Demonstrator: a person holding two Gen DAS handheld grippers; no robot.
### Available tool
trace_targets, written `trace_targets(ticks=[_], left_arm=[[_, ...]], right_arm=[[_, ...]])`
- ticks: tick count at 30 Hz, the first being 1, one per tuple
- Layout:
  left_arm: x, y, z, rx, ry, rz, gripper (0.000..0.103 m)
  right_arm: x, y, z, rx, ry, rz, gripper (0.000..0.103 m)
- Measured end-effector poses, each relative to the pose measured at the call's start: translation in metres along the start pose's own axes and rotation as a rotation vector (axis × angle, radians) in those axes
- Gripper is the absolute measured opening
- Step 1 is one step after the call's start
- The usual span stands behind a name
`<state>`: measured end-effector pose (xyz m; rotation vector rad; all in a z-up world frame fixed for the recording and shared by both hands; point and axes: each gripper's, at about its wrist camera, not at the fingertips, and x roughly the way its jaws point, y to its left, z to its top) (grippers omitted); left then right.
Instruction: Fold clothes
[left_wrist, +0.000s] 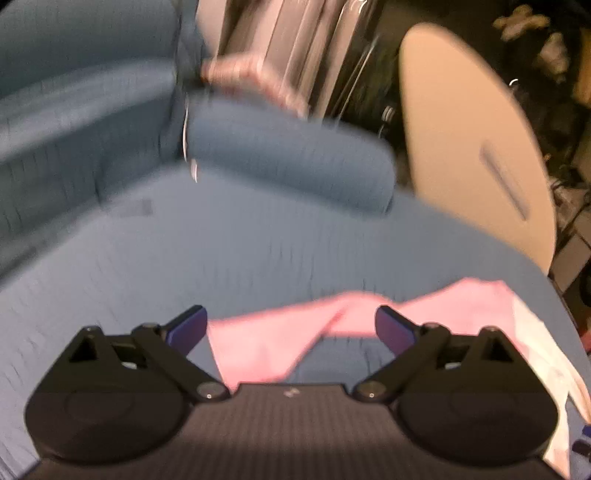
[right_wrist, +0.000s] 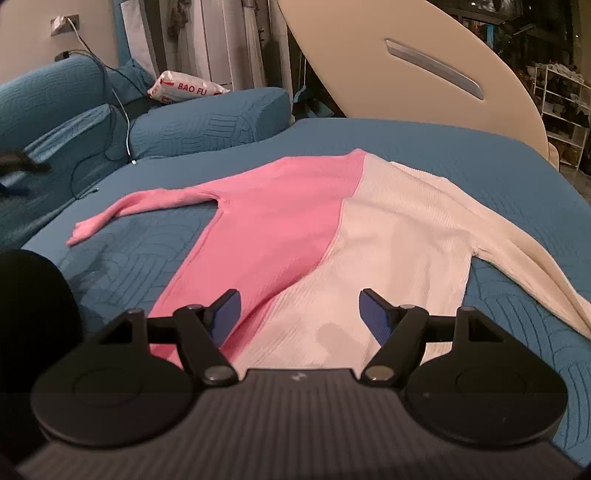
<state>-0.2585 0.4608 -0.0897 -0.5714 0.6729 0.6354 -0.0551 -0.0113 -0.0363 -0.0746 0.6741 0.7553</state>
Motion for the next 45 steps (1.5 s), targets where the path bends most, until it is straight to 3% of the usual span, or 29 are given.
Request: trace_targets(ticks=[1,3,4,5,6,7,9,10,11,15,17,18,19,20,21,25,27,31,32,34,35,37,38,39,41,42,44,45], left_arm=[[0.014,-0.003,0.0,-0.004,0.038,0.011,0.098],[0.047,-0.026,-0.008,0.266,0.075,0.105,0.094],[0.063,-0.037,-0.012,0.4,0.094,0.151,0.088],[0.079,-0.039,-0.022,0.497,0.14,0.2,0.071],[0.09,-0.032,-0.031,0.532,0.157,0.196,0.066],[0.087,-0.026,-0.031,0.5,0.148,0.172,0.061],[0.081,-0.013,-0.033,0.435,0.129,0.124,0.009],[0.077,-0.006,-0.034,0.413,0.124,0.111,0.007],[0.073,0.001,-0.034,0.392,0.12,0.099,0.006],[0.024,0.008,-0.051,0.536,0.13,-0.028,0.007],[0.004,0.024,-0.069,0.588,0.242,-0.144,0.02],[-0.009,0.039,-0.088,0.64,0.32,-0.129,0.034],[-0.011,0.043,-0.092,0.655,0.327,-0.102,0.042],[-0.014,0.047,-0.097,0.67,0.335,-0.075,0.059],[-0.018,0.055,-0.1,0.677,0.323,-0.027,0.07],[-0.025,0.079,-0.084,0.544,0.241,-0.007,0.085],[-0.021,0.071,-0.073,0.543,0.203,0.014,0.091],[0.039,0.067,-0.062,0.404,0.301,-0.028,0.089],[0.037,0.069,-0.064,0.39,0.303,-0.033,0.091],[0.04,0.075,-0.064,0.234,0.256,-0.067,0.089],[0.041,0.076,-0.064,0.209,0.246,-0.064,0.086],[0.043,0.077,-0.066,0.155,0.21,-0.033,0.057],[0.042,0.075,-0.062,0.157,0.193,-0.014,0.021],[0.039,0.074,-0.059,0.16,0.177,-0.026,0.005],[0.027,0.077,-0.055,0.151,0.2,-0.122,0.005],[0.03,0.075,-0.052,0.157,0.2,-0.125,0.004],[0.001,0.068,-0.056,0.289,0.17,-0.214,0.004],[-0.004,0.064,-0.053,0.3,0.164,-0.237,0.004]], right_arm=[[-0.004,0.0,-0.002,0.009,0.001,0.0,0.073],[-0.01,0.001,-0.006,0.008,0.0,-0.011,0.073],[-0.013,0.001,-0.008,0.009,0.001,-0.014,0.073],[-0.015,0.001,-0.01,0.011,0.004,-0.016,0.073],[-0.017,0.001,-0.012,0.013,0.007,-0.02,0.073],[-0.019,0.0,-0.014,0.017,0.009,-0.025,0.073],[-0.024,-0.002,-0.018,0.031,0.012,-0.033,0.073],[-0.024,-0.004,-0.019,0.043,0.014,-0.036,0.073],[-0.025,-0.005,-0.021,0.054,0.015,-0.038,0.073],[-0.032,-0.006,-0.021,0.052,-0.004,-0.03,0.073],[-0.036,-0.005,-0.022,0.032,-0.022,-0.022,0.073],[-0.036,-0.005,-0.023,0.029,-0.017,-0.021,0.073],[-0.035,-0.005,-0.024,0.029,-0.009,-0.021,0.073],[-0.033,-0.005,-0.025,0.033,-0.002,-0.021,0.073],[-0.031,-0.005,-0.025,0.039,0.003,-0.022,0.073],[-0.026,-0.003,-0.022,0.043,0.005,-0.012,0.073],[-0.026,0.0,-0.02,0.029,0.001,-0.005,0.073],[-0.025,0.008,-0.02,0.007,0.002,0.007,0.073],[-0.026,0.009,-0.021,0.01,0.001,0.008,0.073],[-0.029,0.009,-0.023,0.016,-0.001,0.009,0.073],[-0.029,0.008,-0.024,0.019,-0.001,0.009,0.073],[-0.031,0.007,-0.025,0.026,0.001,0.008,0.073],[-0.031,0.004,-0.025,0.039,0.003,0.007,0.073],[-0.031,0.002,-0.025,0.05,0.004,0.004,0.073],[-0.03,0.0,-0.025,0.061,0.001,-0.001,0.073],[-0.031,-0.001,-0.025,0.062,-0.003,-0.002,0.073],[-0.032,-0.002,-0.025,0.065,-0.011,-0.005,0.073],[-0.032,-0.003,-0.026,0.066,-0.013,-0.006,0.073]])
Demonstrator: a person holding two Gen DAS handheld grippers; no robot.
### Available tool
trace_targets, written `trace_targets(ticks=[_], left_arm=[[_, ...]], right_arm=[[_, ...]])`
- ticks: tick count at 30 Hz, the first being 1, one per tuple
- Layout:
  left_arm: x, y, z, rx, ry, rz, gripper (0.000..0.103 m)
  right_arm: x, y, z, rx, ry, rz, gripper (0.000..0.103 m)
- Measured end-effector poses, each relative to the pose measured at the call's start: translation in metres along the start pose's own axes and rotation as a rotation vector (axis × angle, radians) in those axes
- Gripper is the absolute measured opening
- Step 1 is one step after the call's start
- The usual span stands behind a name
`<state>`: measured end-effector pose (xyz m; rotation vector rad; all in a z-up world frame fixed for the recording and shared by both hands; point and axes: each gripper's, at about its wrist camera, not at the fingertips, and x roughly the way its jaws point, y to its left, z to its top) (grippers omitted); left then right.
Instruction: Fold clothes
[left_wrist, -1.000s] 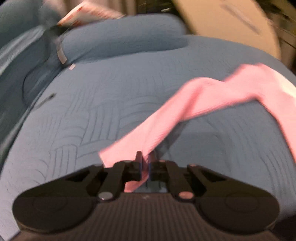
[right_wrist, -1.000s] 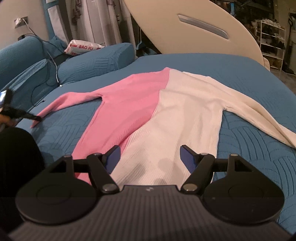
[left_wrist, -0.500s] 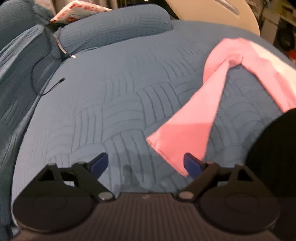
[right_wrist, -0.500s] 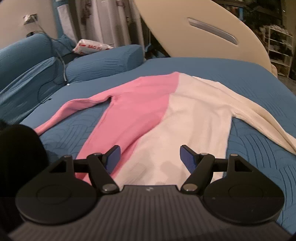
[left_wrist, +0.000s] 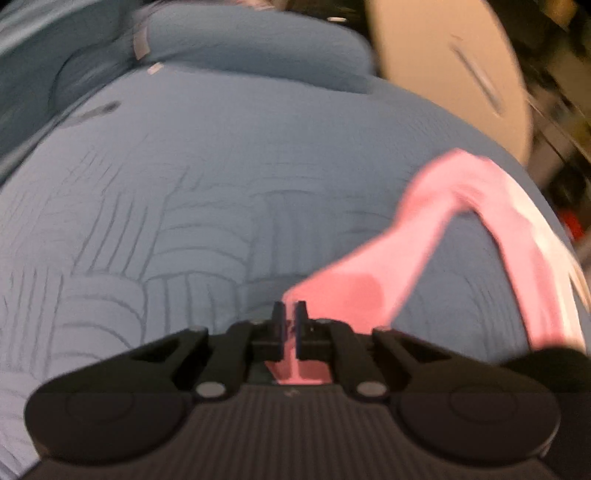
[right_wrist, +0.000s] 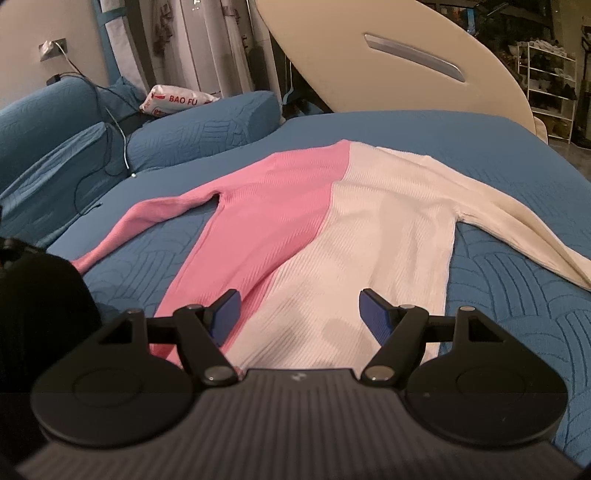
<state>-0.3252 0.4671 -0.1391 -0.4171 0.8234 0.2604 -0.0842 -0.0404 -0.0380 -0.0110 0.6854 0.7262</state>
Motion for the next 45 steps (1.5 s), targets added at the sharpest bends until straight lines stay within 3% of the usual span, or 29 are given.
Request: trace_targets(ticks=[1,3,5,6,7,9,11,15,17,18,20,22,24,25,27,29,34,35,38,40,41,42,43,45], left_arm=[[-0.024,-0.008,-0.005,0.085,-0.045,-0.134,0.005],[-0.039,-0.014,-0.01,0.154,-0.045,-0.236,0.008],[-0.049,-0.021,-0.017,0.248,0.041,-0.316,0.01],[-0.052,-0.022,-0.022,0.293,0.103,-0.315,0.012],[-0.054,-0.019,-0.022,0.286,0.101,-0.305,0.016],[-0.059,-0.015,-0.02,0.258,0.08,-0.296,0.04],[-0.069,-0.012,-0.007,0.198,-0.004,-0.3,0.05],[-0.069,-0.04,0.018,0.208,-0.086,-0.286,0.087],[-0.064,-0.091,0.039,0.312,-0.119,-0.289,0.092],[-0.063,-0.094,0.039,0.316,-0.119,-0.292,0.097],[-0.051,-0.135,0.051,0.365,-0.114,-0.331,0.103],[-0.024,-0.174,0.058,0.354,-0.052,-0.322,0.103],[0.008,-0.209,0.059,0.319,0.033,-0.308,0.1],[0.024,-0.224,0.056,0.291,0.092,-0.29,0.098],[0.042,-0.243,0.057,0.227,0.167,-0.25,0.099],[0.058,-0.257,0.052,0.121,0.226,-0.248,0.101],[0.082,-0.267,0.025,0.075,0.313,-0.16,0.101],[0.083,-0.269,0.022,0.081,0.3,-0.144,0.101],[0.085,-0.269,0.014,0.083,0.273,-0.099,0.102],[0.094,-0.267,0.014,0.047,0.283,-0.096,0.102],[0.097,-0.267,0.015,0.03,0.293,-0.103,0.101],[0.104,-0.264,0.014,-0.013,0.322,-0.127,0.095],[0.115,-0.26,0.013,-0.077,0.375,-0.161,0.091],[0.121,-0.263,0.012,-0.072,0.38,-0.175,0.075]], right_arm=[[-0.001,-0.001,-0.001,0.001,-0.002,-0.001,0.073],[-0.002,-0.003,-0.004,0.007,-0.001,-0.001,0.073],[0.0,-0.005,-0.007,0.011,0.014,0.002,0.073],[0.002,-0.006,-0.008,0.011,0.021,0.003,0.073],[0.002,-0.007,-0.009,0.014,0.023,0.003,0.073],[0.003,-0.008,-0.009,0.02,0.02,0.002,0.073],[0.003,-0.009,-0.007,0.024,0.014,-0.004,0.073],[0.007,-0.005,-0.009,-0.052,0.076,0.0,0.073],[0.015,0.0,-0.014,-0.109,0.155,0.012,0.073],[0.018,0.002,-0.019,-0.134,0.189,0.004,0.073],[0.027,0.005,-0.027,-0.168,0.26,-0.029,0.073],[0.037,0.0,-0.035,-0.157,0.313,-0.09,0.073],[0.038,0.0,-0.036,-0.162,0.315,-0.097,0.072],[0.037,0.0,-0.036,-0.17,0.315,-0.097,0.07],[0.034,0.001,-0.036,-0.19,0.328,-0.095,0.031],[0.027,0.002,-0.035,-0.219,0.368,-0.093,0.012],[0.007,0.004,-0.044,-0.309,0.561,0.06,0.007],[0.003,0.002,-0.044,-0.312,0.562,0.049,0.007],[-0.016,-0.022,-0.03,-0.179,0.445,-0.052,0.015],[-0.025,-0.037,-0.021,-0.077,0.359,-0.084,0.045],[-0.029,-0.047,-0.017,-0.001,0.299,-0.106,0.071],[-0.028,-0.056,-0.016,0.072,0.257,-0.123,0.085],[-0.023,-0.064,-0.016,0.137,0.231,-0.135,0.085],[-0.006,-0.071,-0.022,0.211,0.261,-0.137,0.083]])
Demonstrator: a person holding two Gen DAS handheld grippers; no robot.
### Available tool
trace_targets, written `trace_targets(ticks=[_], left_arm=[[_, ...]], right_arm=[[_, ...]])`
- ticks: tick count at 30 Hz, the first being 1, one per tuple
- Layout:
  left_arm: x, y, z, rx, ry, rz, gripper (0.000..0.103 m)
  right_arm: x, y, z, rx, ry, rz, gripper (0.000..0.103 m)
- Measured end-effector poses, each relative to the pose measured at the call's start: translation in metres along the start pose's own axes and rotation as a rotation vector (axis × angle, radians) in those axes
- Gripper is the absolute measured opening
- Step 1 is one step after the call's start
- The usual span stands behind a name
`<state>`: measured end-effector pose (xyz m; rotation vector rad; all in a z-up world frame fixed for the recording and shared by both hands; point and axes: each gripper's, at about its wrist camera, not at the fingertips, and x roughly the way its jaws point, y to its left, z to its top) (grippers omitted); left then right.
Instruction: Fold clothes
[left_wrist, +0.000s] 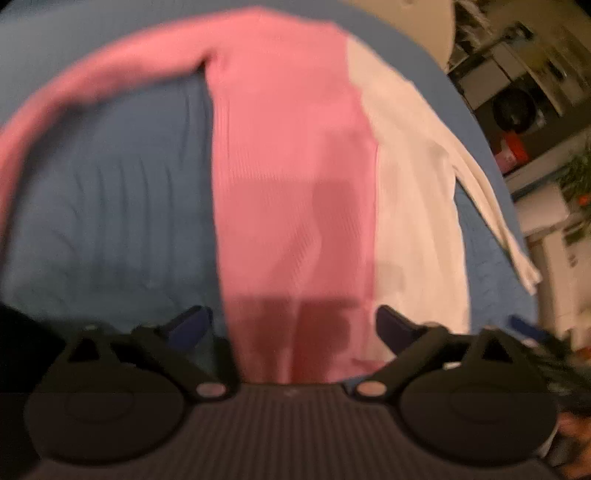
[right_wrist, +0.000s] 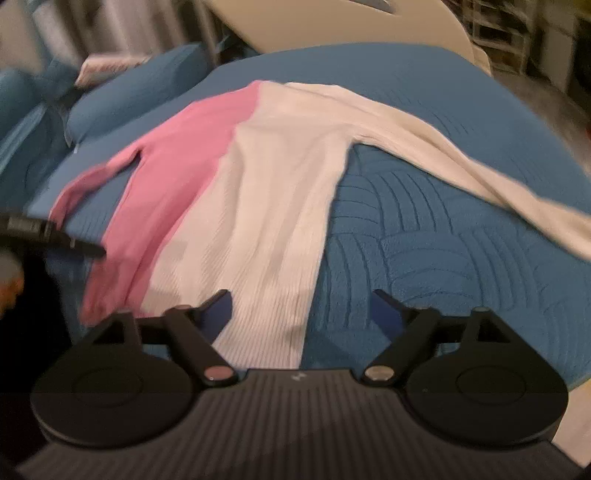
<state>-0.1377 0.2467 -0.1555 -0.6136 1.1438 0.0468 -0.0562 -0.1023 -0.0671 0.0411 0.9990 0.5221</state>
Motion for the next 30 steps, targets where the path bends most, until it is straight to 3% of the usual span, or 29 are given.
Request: trace_targets(ticks=[1,2,3,5,6,7,8,12,17,19,21,22,23,25,27,29,30], left_arm=[[0.003,-0.002,0.0,0.017,-0.009,-0.001,0.061],[0.003,-0.005,0.0,0.033,-0.016,-0.006,0.02],[0.008,-0.011,-0.002,0.091,0.014,-0.02,0.014],[0.004,-0.012,-0.006,0.117,-0.009,-0.009,0.012],[0.001,-0.013,-0.007,0.12,-0.017,-0.006,0.011],[-0.002,-0.014,-0.007,0.124,-0.026,-0.003,0.011],[-0.005,-0.014,-0.008,0.127,-0.035,0.001,0.011],[-0.048,-0.01,-0.017,0.157,-0.097,0.03,0.01],[-0.063,0.006,-0.014,0.101,-0.055,0.074,0.013],[-0.065,0.007,-0.01,0.099,-0.035,0.076,0.034],[-0.072,0.001,-0.009,0.135,-0.069,0.077,0.071],[-0.077,-0.003,-0.009,0.16,-0.094,0.077,0.081],[-0.082,-0.007,-0.009,0.184,-0.119,0.078,0.096],[-0.09,-0.02,-0.008,0.244,-0.224,0.086,0.101],[-0.083,-0.039,-0.002,0.337,-0.298,0.12,0.101],[-0.078,-0.048,0.0,0.379,-0.34,0.146,0.101],[-0.067,-0.059,0.0,0.438,-0.384,0.167,0.101]], right_arm=[[0.012,0.001,-0.002,0.027,0.04,-0.009,0.083],[0.026,0.004,-0.005,0.055,0.087,-0.022,0.085],[0.03,0.009,-0.007,0.044,0.095,-0.043,0.086],[0.03,0.025,-0.007,-0.017,0.099,-0.027,0.081],[0.029,0.03,-0.008,-0.031,0.105,0.018,0.057],[0.028,0.03,-0.008,-0.035,0.108,0.044,0.04],[0.025,0.032,-0.008,-0.054,0.111,0.055,0.01],[-0.006,0.028,-0.009,-0.131,0.104,0.054,0.01],[-0.018,0.004,-0.008,-0.168,0.133,-0.008,0.011],[-0.006,-0.005,-0.009,-0.177,0.198,-0.069,0.014],[0.008,-0.015,-0.003,-0.202,0.293,-0.112,0.021],[0.007,-0.019,0.0,-0.199,0.281,-0.121,0.025],[-0.001,-0.027,0.01,-0.172,0.216,-0.153,0.033],[-0.011,-0.034,0.024,-0.129,0.102,-0.16,0.041],[-0.014,-0.035,0.037,-0.085,-0.037,-0.11,0.055],[0.001,-0.027,0.04,-0.077,-0.09,-0.036,0.059],[0.015,-0.022,0.037,-0.079,-0.07,-0.02,0.062]])
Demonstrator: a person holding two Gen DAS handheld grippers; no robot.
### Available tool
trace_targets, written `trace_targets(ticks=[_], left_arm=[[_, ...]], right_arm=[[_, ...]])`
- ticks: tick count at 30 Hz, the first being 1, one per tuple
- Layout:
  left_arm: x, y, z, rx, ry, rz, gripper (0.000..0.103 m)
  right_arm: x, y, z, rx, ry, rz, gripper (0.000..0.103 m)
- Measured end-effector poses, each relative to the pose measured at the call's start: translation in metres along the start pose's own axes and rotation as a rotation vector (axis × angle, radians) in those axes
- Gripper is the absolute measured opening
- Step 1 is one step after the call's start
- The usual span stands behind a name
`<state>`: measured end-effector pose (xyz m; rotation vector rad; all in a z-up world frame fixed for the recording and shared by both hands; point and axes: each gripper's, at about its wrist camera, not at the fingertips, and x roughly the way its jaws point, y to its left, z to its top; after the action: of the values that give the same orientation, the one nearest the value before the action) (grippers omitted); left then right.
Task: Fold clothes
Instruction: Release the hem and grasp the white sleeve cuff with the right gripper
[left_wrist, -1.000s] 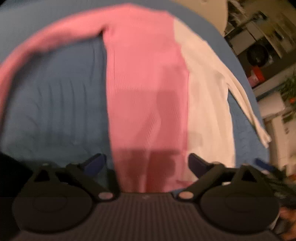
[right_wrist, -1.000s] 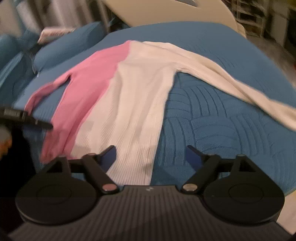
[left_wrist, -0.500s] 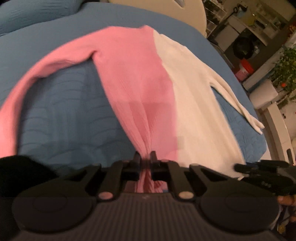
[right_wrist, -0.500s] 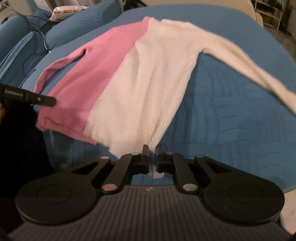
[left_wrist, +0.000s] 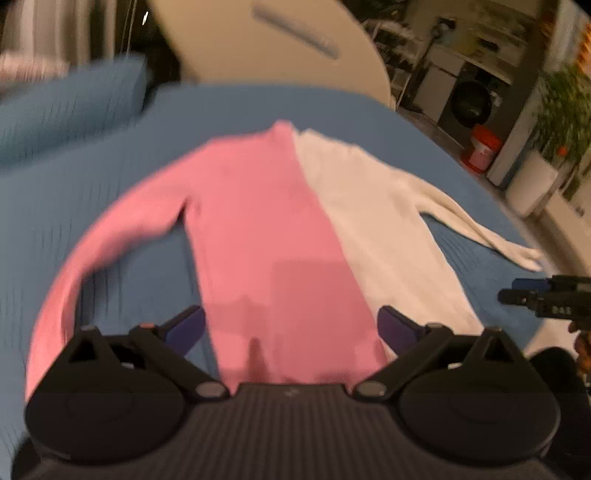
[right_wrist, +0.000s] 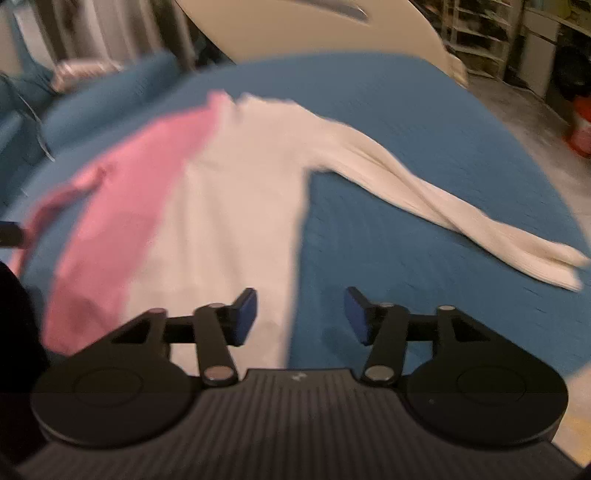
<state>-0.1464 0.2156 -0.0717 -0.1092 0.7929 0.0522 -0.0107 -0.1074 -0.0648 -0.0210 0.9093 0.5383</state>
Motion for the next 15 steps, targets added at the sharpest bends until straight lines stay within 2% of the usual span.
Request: trace_targets(ticks=[1,2,3,5,7,8,9,11,13,14,15], left_arm=[[0.009,-0.012,0.002,0.059,-0.044,0.019,0.101],[0.018,-0.019,-0.001,0.104,-0.037,0.035,0.101],[0.027,-0.025,-0.004,0.15,-0.03,0.052,0.101],[0.045,-0.039,-0.01,0.24,-0.015,0.084,0.101],[0.068,-0.034,-0.021,0.217,0.076,0.088,0.099],[0.071,-0.032,-0.021,0.203,0.102,0.093,0.1],[0.075,-0.028,-0.018,0.153,0.124,0.08,0.101],[0.076,-0.024,-0.017,0.121,0.129,0.069,0.102],[0.081,-0.019,-0.019,0.088,0.169,0.069,0.102],[0.086,-0.019,-0.021,0.075,0.206,0.076,0.102],[0.085,-0.016,-0.022,0.073,0.207,0.075,0.102]], right_arm=[[0.016,0.006,-0.004,-0.003,0.036,0.009,0.062],[0.033,0.011,-0.009,-0.02,0.129,0.018,0.062],[0.043,0.017,-0.013,-0.055,0.197,0.023,0.067],[0.04,0.027,-0.013,-0.156,0.197,0.026,0.064],[0.028,0.011,-0.003,-0.124,0.153,0.067,0.065],[0.022,-0.005,0.002,-0.066,0.096,0.051,0.065],[0.01,-0.042,0.008,0.037,-0.013,-0.048,0.065],[-0.005,-0.101,0.011,0.168,-0.126,-0.287,0.065],[-0.011,-0.128,0.011,0.159,-0.163,-0.418,0.065],[-0.012,-0.143,0.01,0.114,-0.163,-0.498,0.067],[-0.01,-0.159,0.008,0.049,-0.139,-0.562,0.067]])
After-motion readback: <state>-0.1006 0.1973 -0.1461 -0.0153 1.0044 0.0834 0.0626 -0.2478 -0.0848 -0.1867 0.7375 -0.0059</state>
